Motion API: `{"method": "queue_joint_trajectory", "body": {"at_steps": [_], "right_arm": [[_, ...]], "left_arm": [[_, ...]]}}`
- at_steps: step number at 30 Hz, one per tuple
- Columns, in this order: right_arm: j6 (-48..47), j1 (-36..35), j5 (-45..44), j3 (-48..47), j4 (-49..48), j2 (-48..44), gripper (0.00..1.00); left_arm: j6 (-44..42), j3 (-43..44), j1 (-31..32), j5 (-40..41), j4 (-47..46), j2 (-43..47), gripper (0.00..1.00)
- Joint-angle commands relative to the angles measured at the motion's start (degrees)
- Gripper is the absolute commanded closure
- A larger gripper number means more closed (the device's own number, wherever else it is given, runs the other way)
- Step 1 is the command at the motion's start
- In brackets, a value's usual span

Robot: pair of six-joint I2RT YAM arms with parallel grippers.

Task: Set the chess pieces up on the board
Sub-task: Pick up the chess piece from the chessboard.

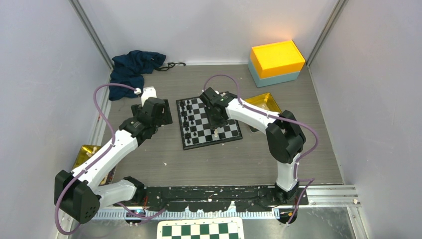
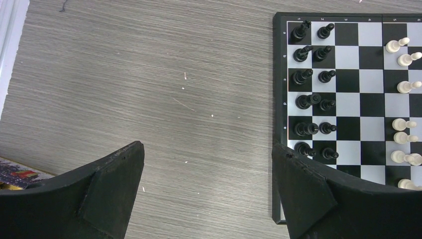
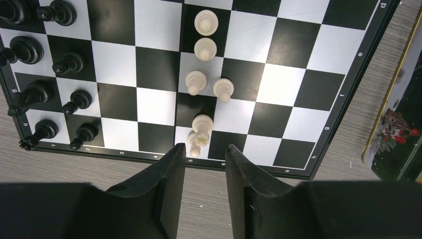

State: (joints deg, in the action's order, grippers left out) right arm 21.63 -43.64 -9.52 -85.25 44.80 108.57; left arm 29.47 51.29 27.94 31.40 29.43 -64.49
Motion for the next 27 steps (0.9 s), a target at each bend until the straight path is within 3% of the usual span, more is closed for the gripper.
{"method": "queue_joint_trajectory", "body": {"at_steps": [1,22,27], "right_arm": [[1.02,-0.37,0.49,0.42,-2.06,-1.1,0.59],[1.11,-0.46,1.23,1.9,-4.59,1.46,0.64],[1.13,-0.42,1.15,1.94,-5.16,1.97,0.7]], "left_arm": [[-0.34,-0.04,-0.37,0.44,-2.34,0.83,0.0],[-0.32,-0.84,-0.35,0.24,-2.51,1.29,0.0],[-0.5,-0.84,-0.39,0.24,-2.6,1.3,0.0]]}}
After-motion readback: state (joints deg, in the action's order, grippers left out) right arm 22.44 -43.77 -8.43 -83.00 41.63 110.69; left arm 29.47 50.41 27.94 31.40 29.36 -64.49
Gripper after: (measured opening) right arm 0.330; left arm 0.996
